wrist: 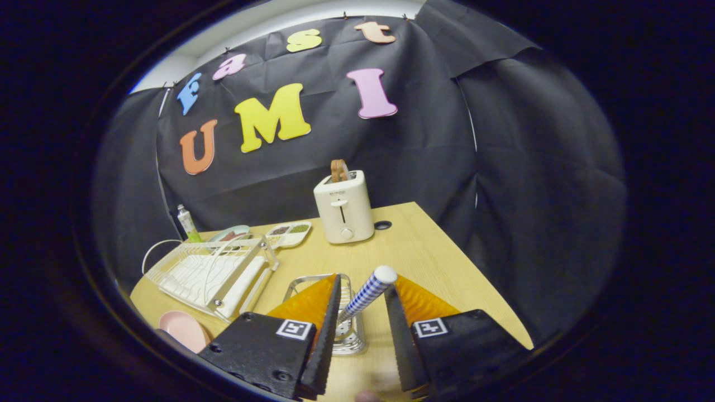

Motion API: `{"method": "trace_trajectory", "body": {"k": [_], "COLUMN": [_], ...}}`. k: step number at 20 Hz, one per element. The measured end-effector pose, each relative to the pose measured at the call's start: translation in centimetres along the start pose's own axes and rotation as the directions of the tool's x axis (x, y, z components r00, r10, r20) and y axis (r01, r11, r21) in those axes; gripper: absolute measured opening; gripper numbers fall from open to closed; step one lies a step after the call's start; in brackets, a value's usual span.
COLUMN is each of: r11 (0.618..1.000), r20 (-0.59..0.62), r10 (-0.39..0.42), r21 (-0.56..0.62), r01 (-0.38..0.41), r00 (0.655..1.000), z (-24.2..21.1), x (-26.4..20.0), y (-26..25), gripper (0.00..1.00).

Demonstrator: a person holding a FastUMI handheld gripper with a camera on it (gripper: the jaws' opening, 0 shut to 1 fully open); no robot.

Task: Take the plate from the dish rack, then take the spoon from the basket and place it into the plate.

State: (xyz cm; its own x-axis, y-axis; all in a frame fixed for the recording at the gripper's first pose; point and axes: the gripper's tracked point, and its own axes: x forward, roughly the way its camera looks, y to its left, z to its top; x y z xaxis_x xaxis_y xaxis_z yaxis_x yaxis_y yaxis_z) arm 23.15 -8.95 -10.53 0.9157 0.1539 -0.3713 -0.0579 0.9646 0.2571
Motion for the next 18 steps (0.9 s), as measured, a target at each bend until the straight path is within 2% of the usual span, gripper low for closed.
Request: {"method": "trace_trajectory", "body": {"k": [2,6,9,11,15,18], "r11": [1.000,0.995,0.995,0.995,0.984,0.978], "r20": [0.006,0.003,0.009,0.025,0.139,0.213], "r10": [0.005,0.019,-0.021,-0.059,-0.170,-0.203], "r21": [0.031,0.094,0.093,0.079,0.071,0.094], "r01": [-0.005,-0.019,0.020,0.057,0.161,0.187], "r00": [1.000,1.000,1.000,0.998,0.976,0.956], "z": [0.1,0.2,0.3,0.9,4.5,7.4], "x": [-0.1,-0.8,-0.9,-1.1,-3.0,-5.8], "y": [0.4,2.4,3.4,3.6,3.4,4.3], "gripper": [0.33,0.20,0.09,0.08,0.08,0.08]}}
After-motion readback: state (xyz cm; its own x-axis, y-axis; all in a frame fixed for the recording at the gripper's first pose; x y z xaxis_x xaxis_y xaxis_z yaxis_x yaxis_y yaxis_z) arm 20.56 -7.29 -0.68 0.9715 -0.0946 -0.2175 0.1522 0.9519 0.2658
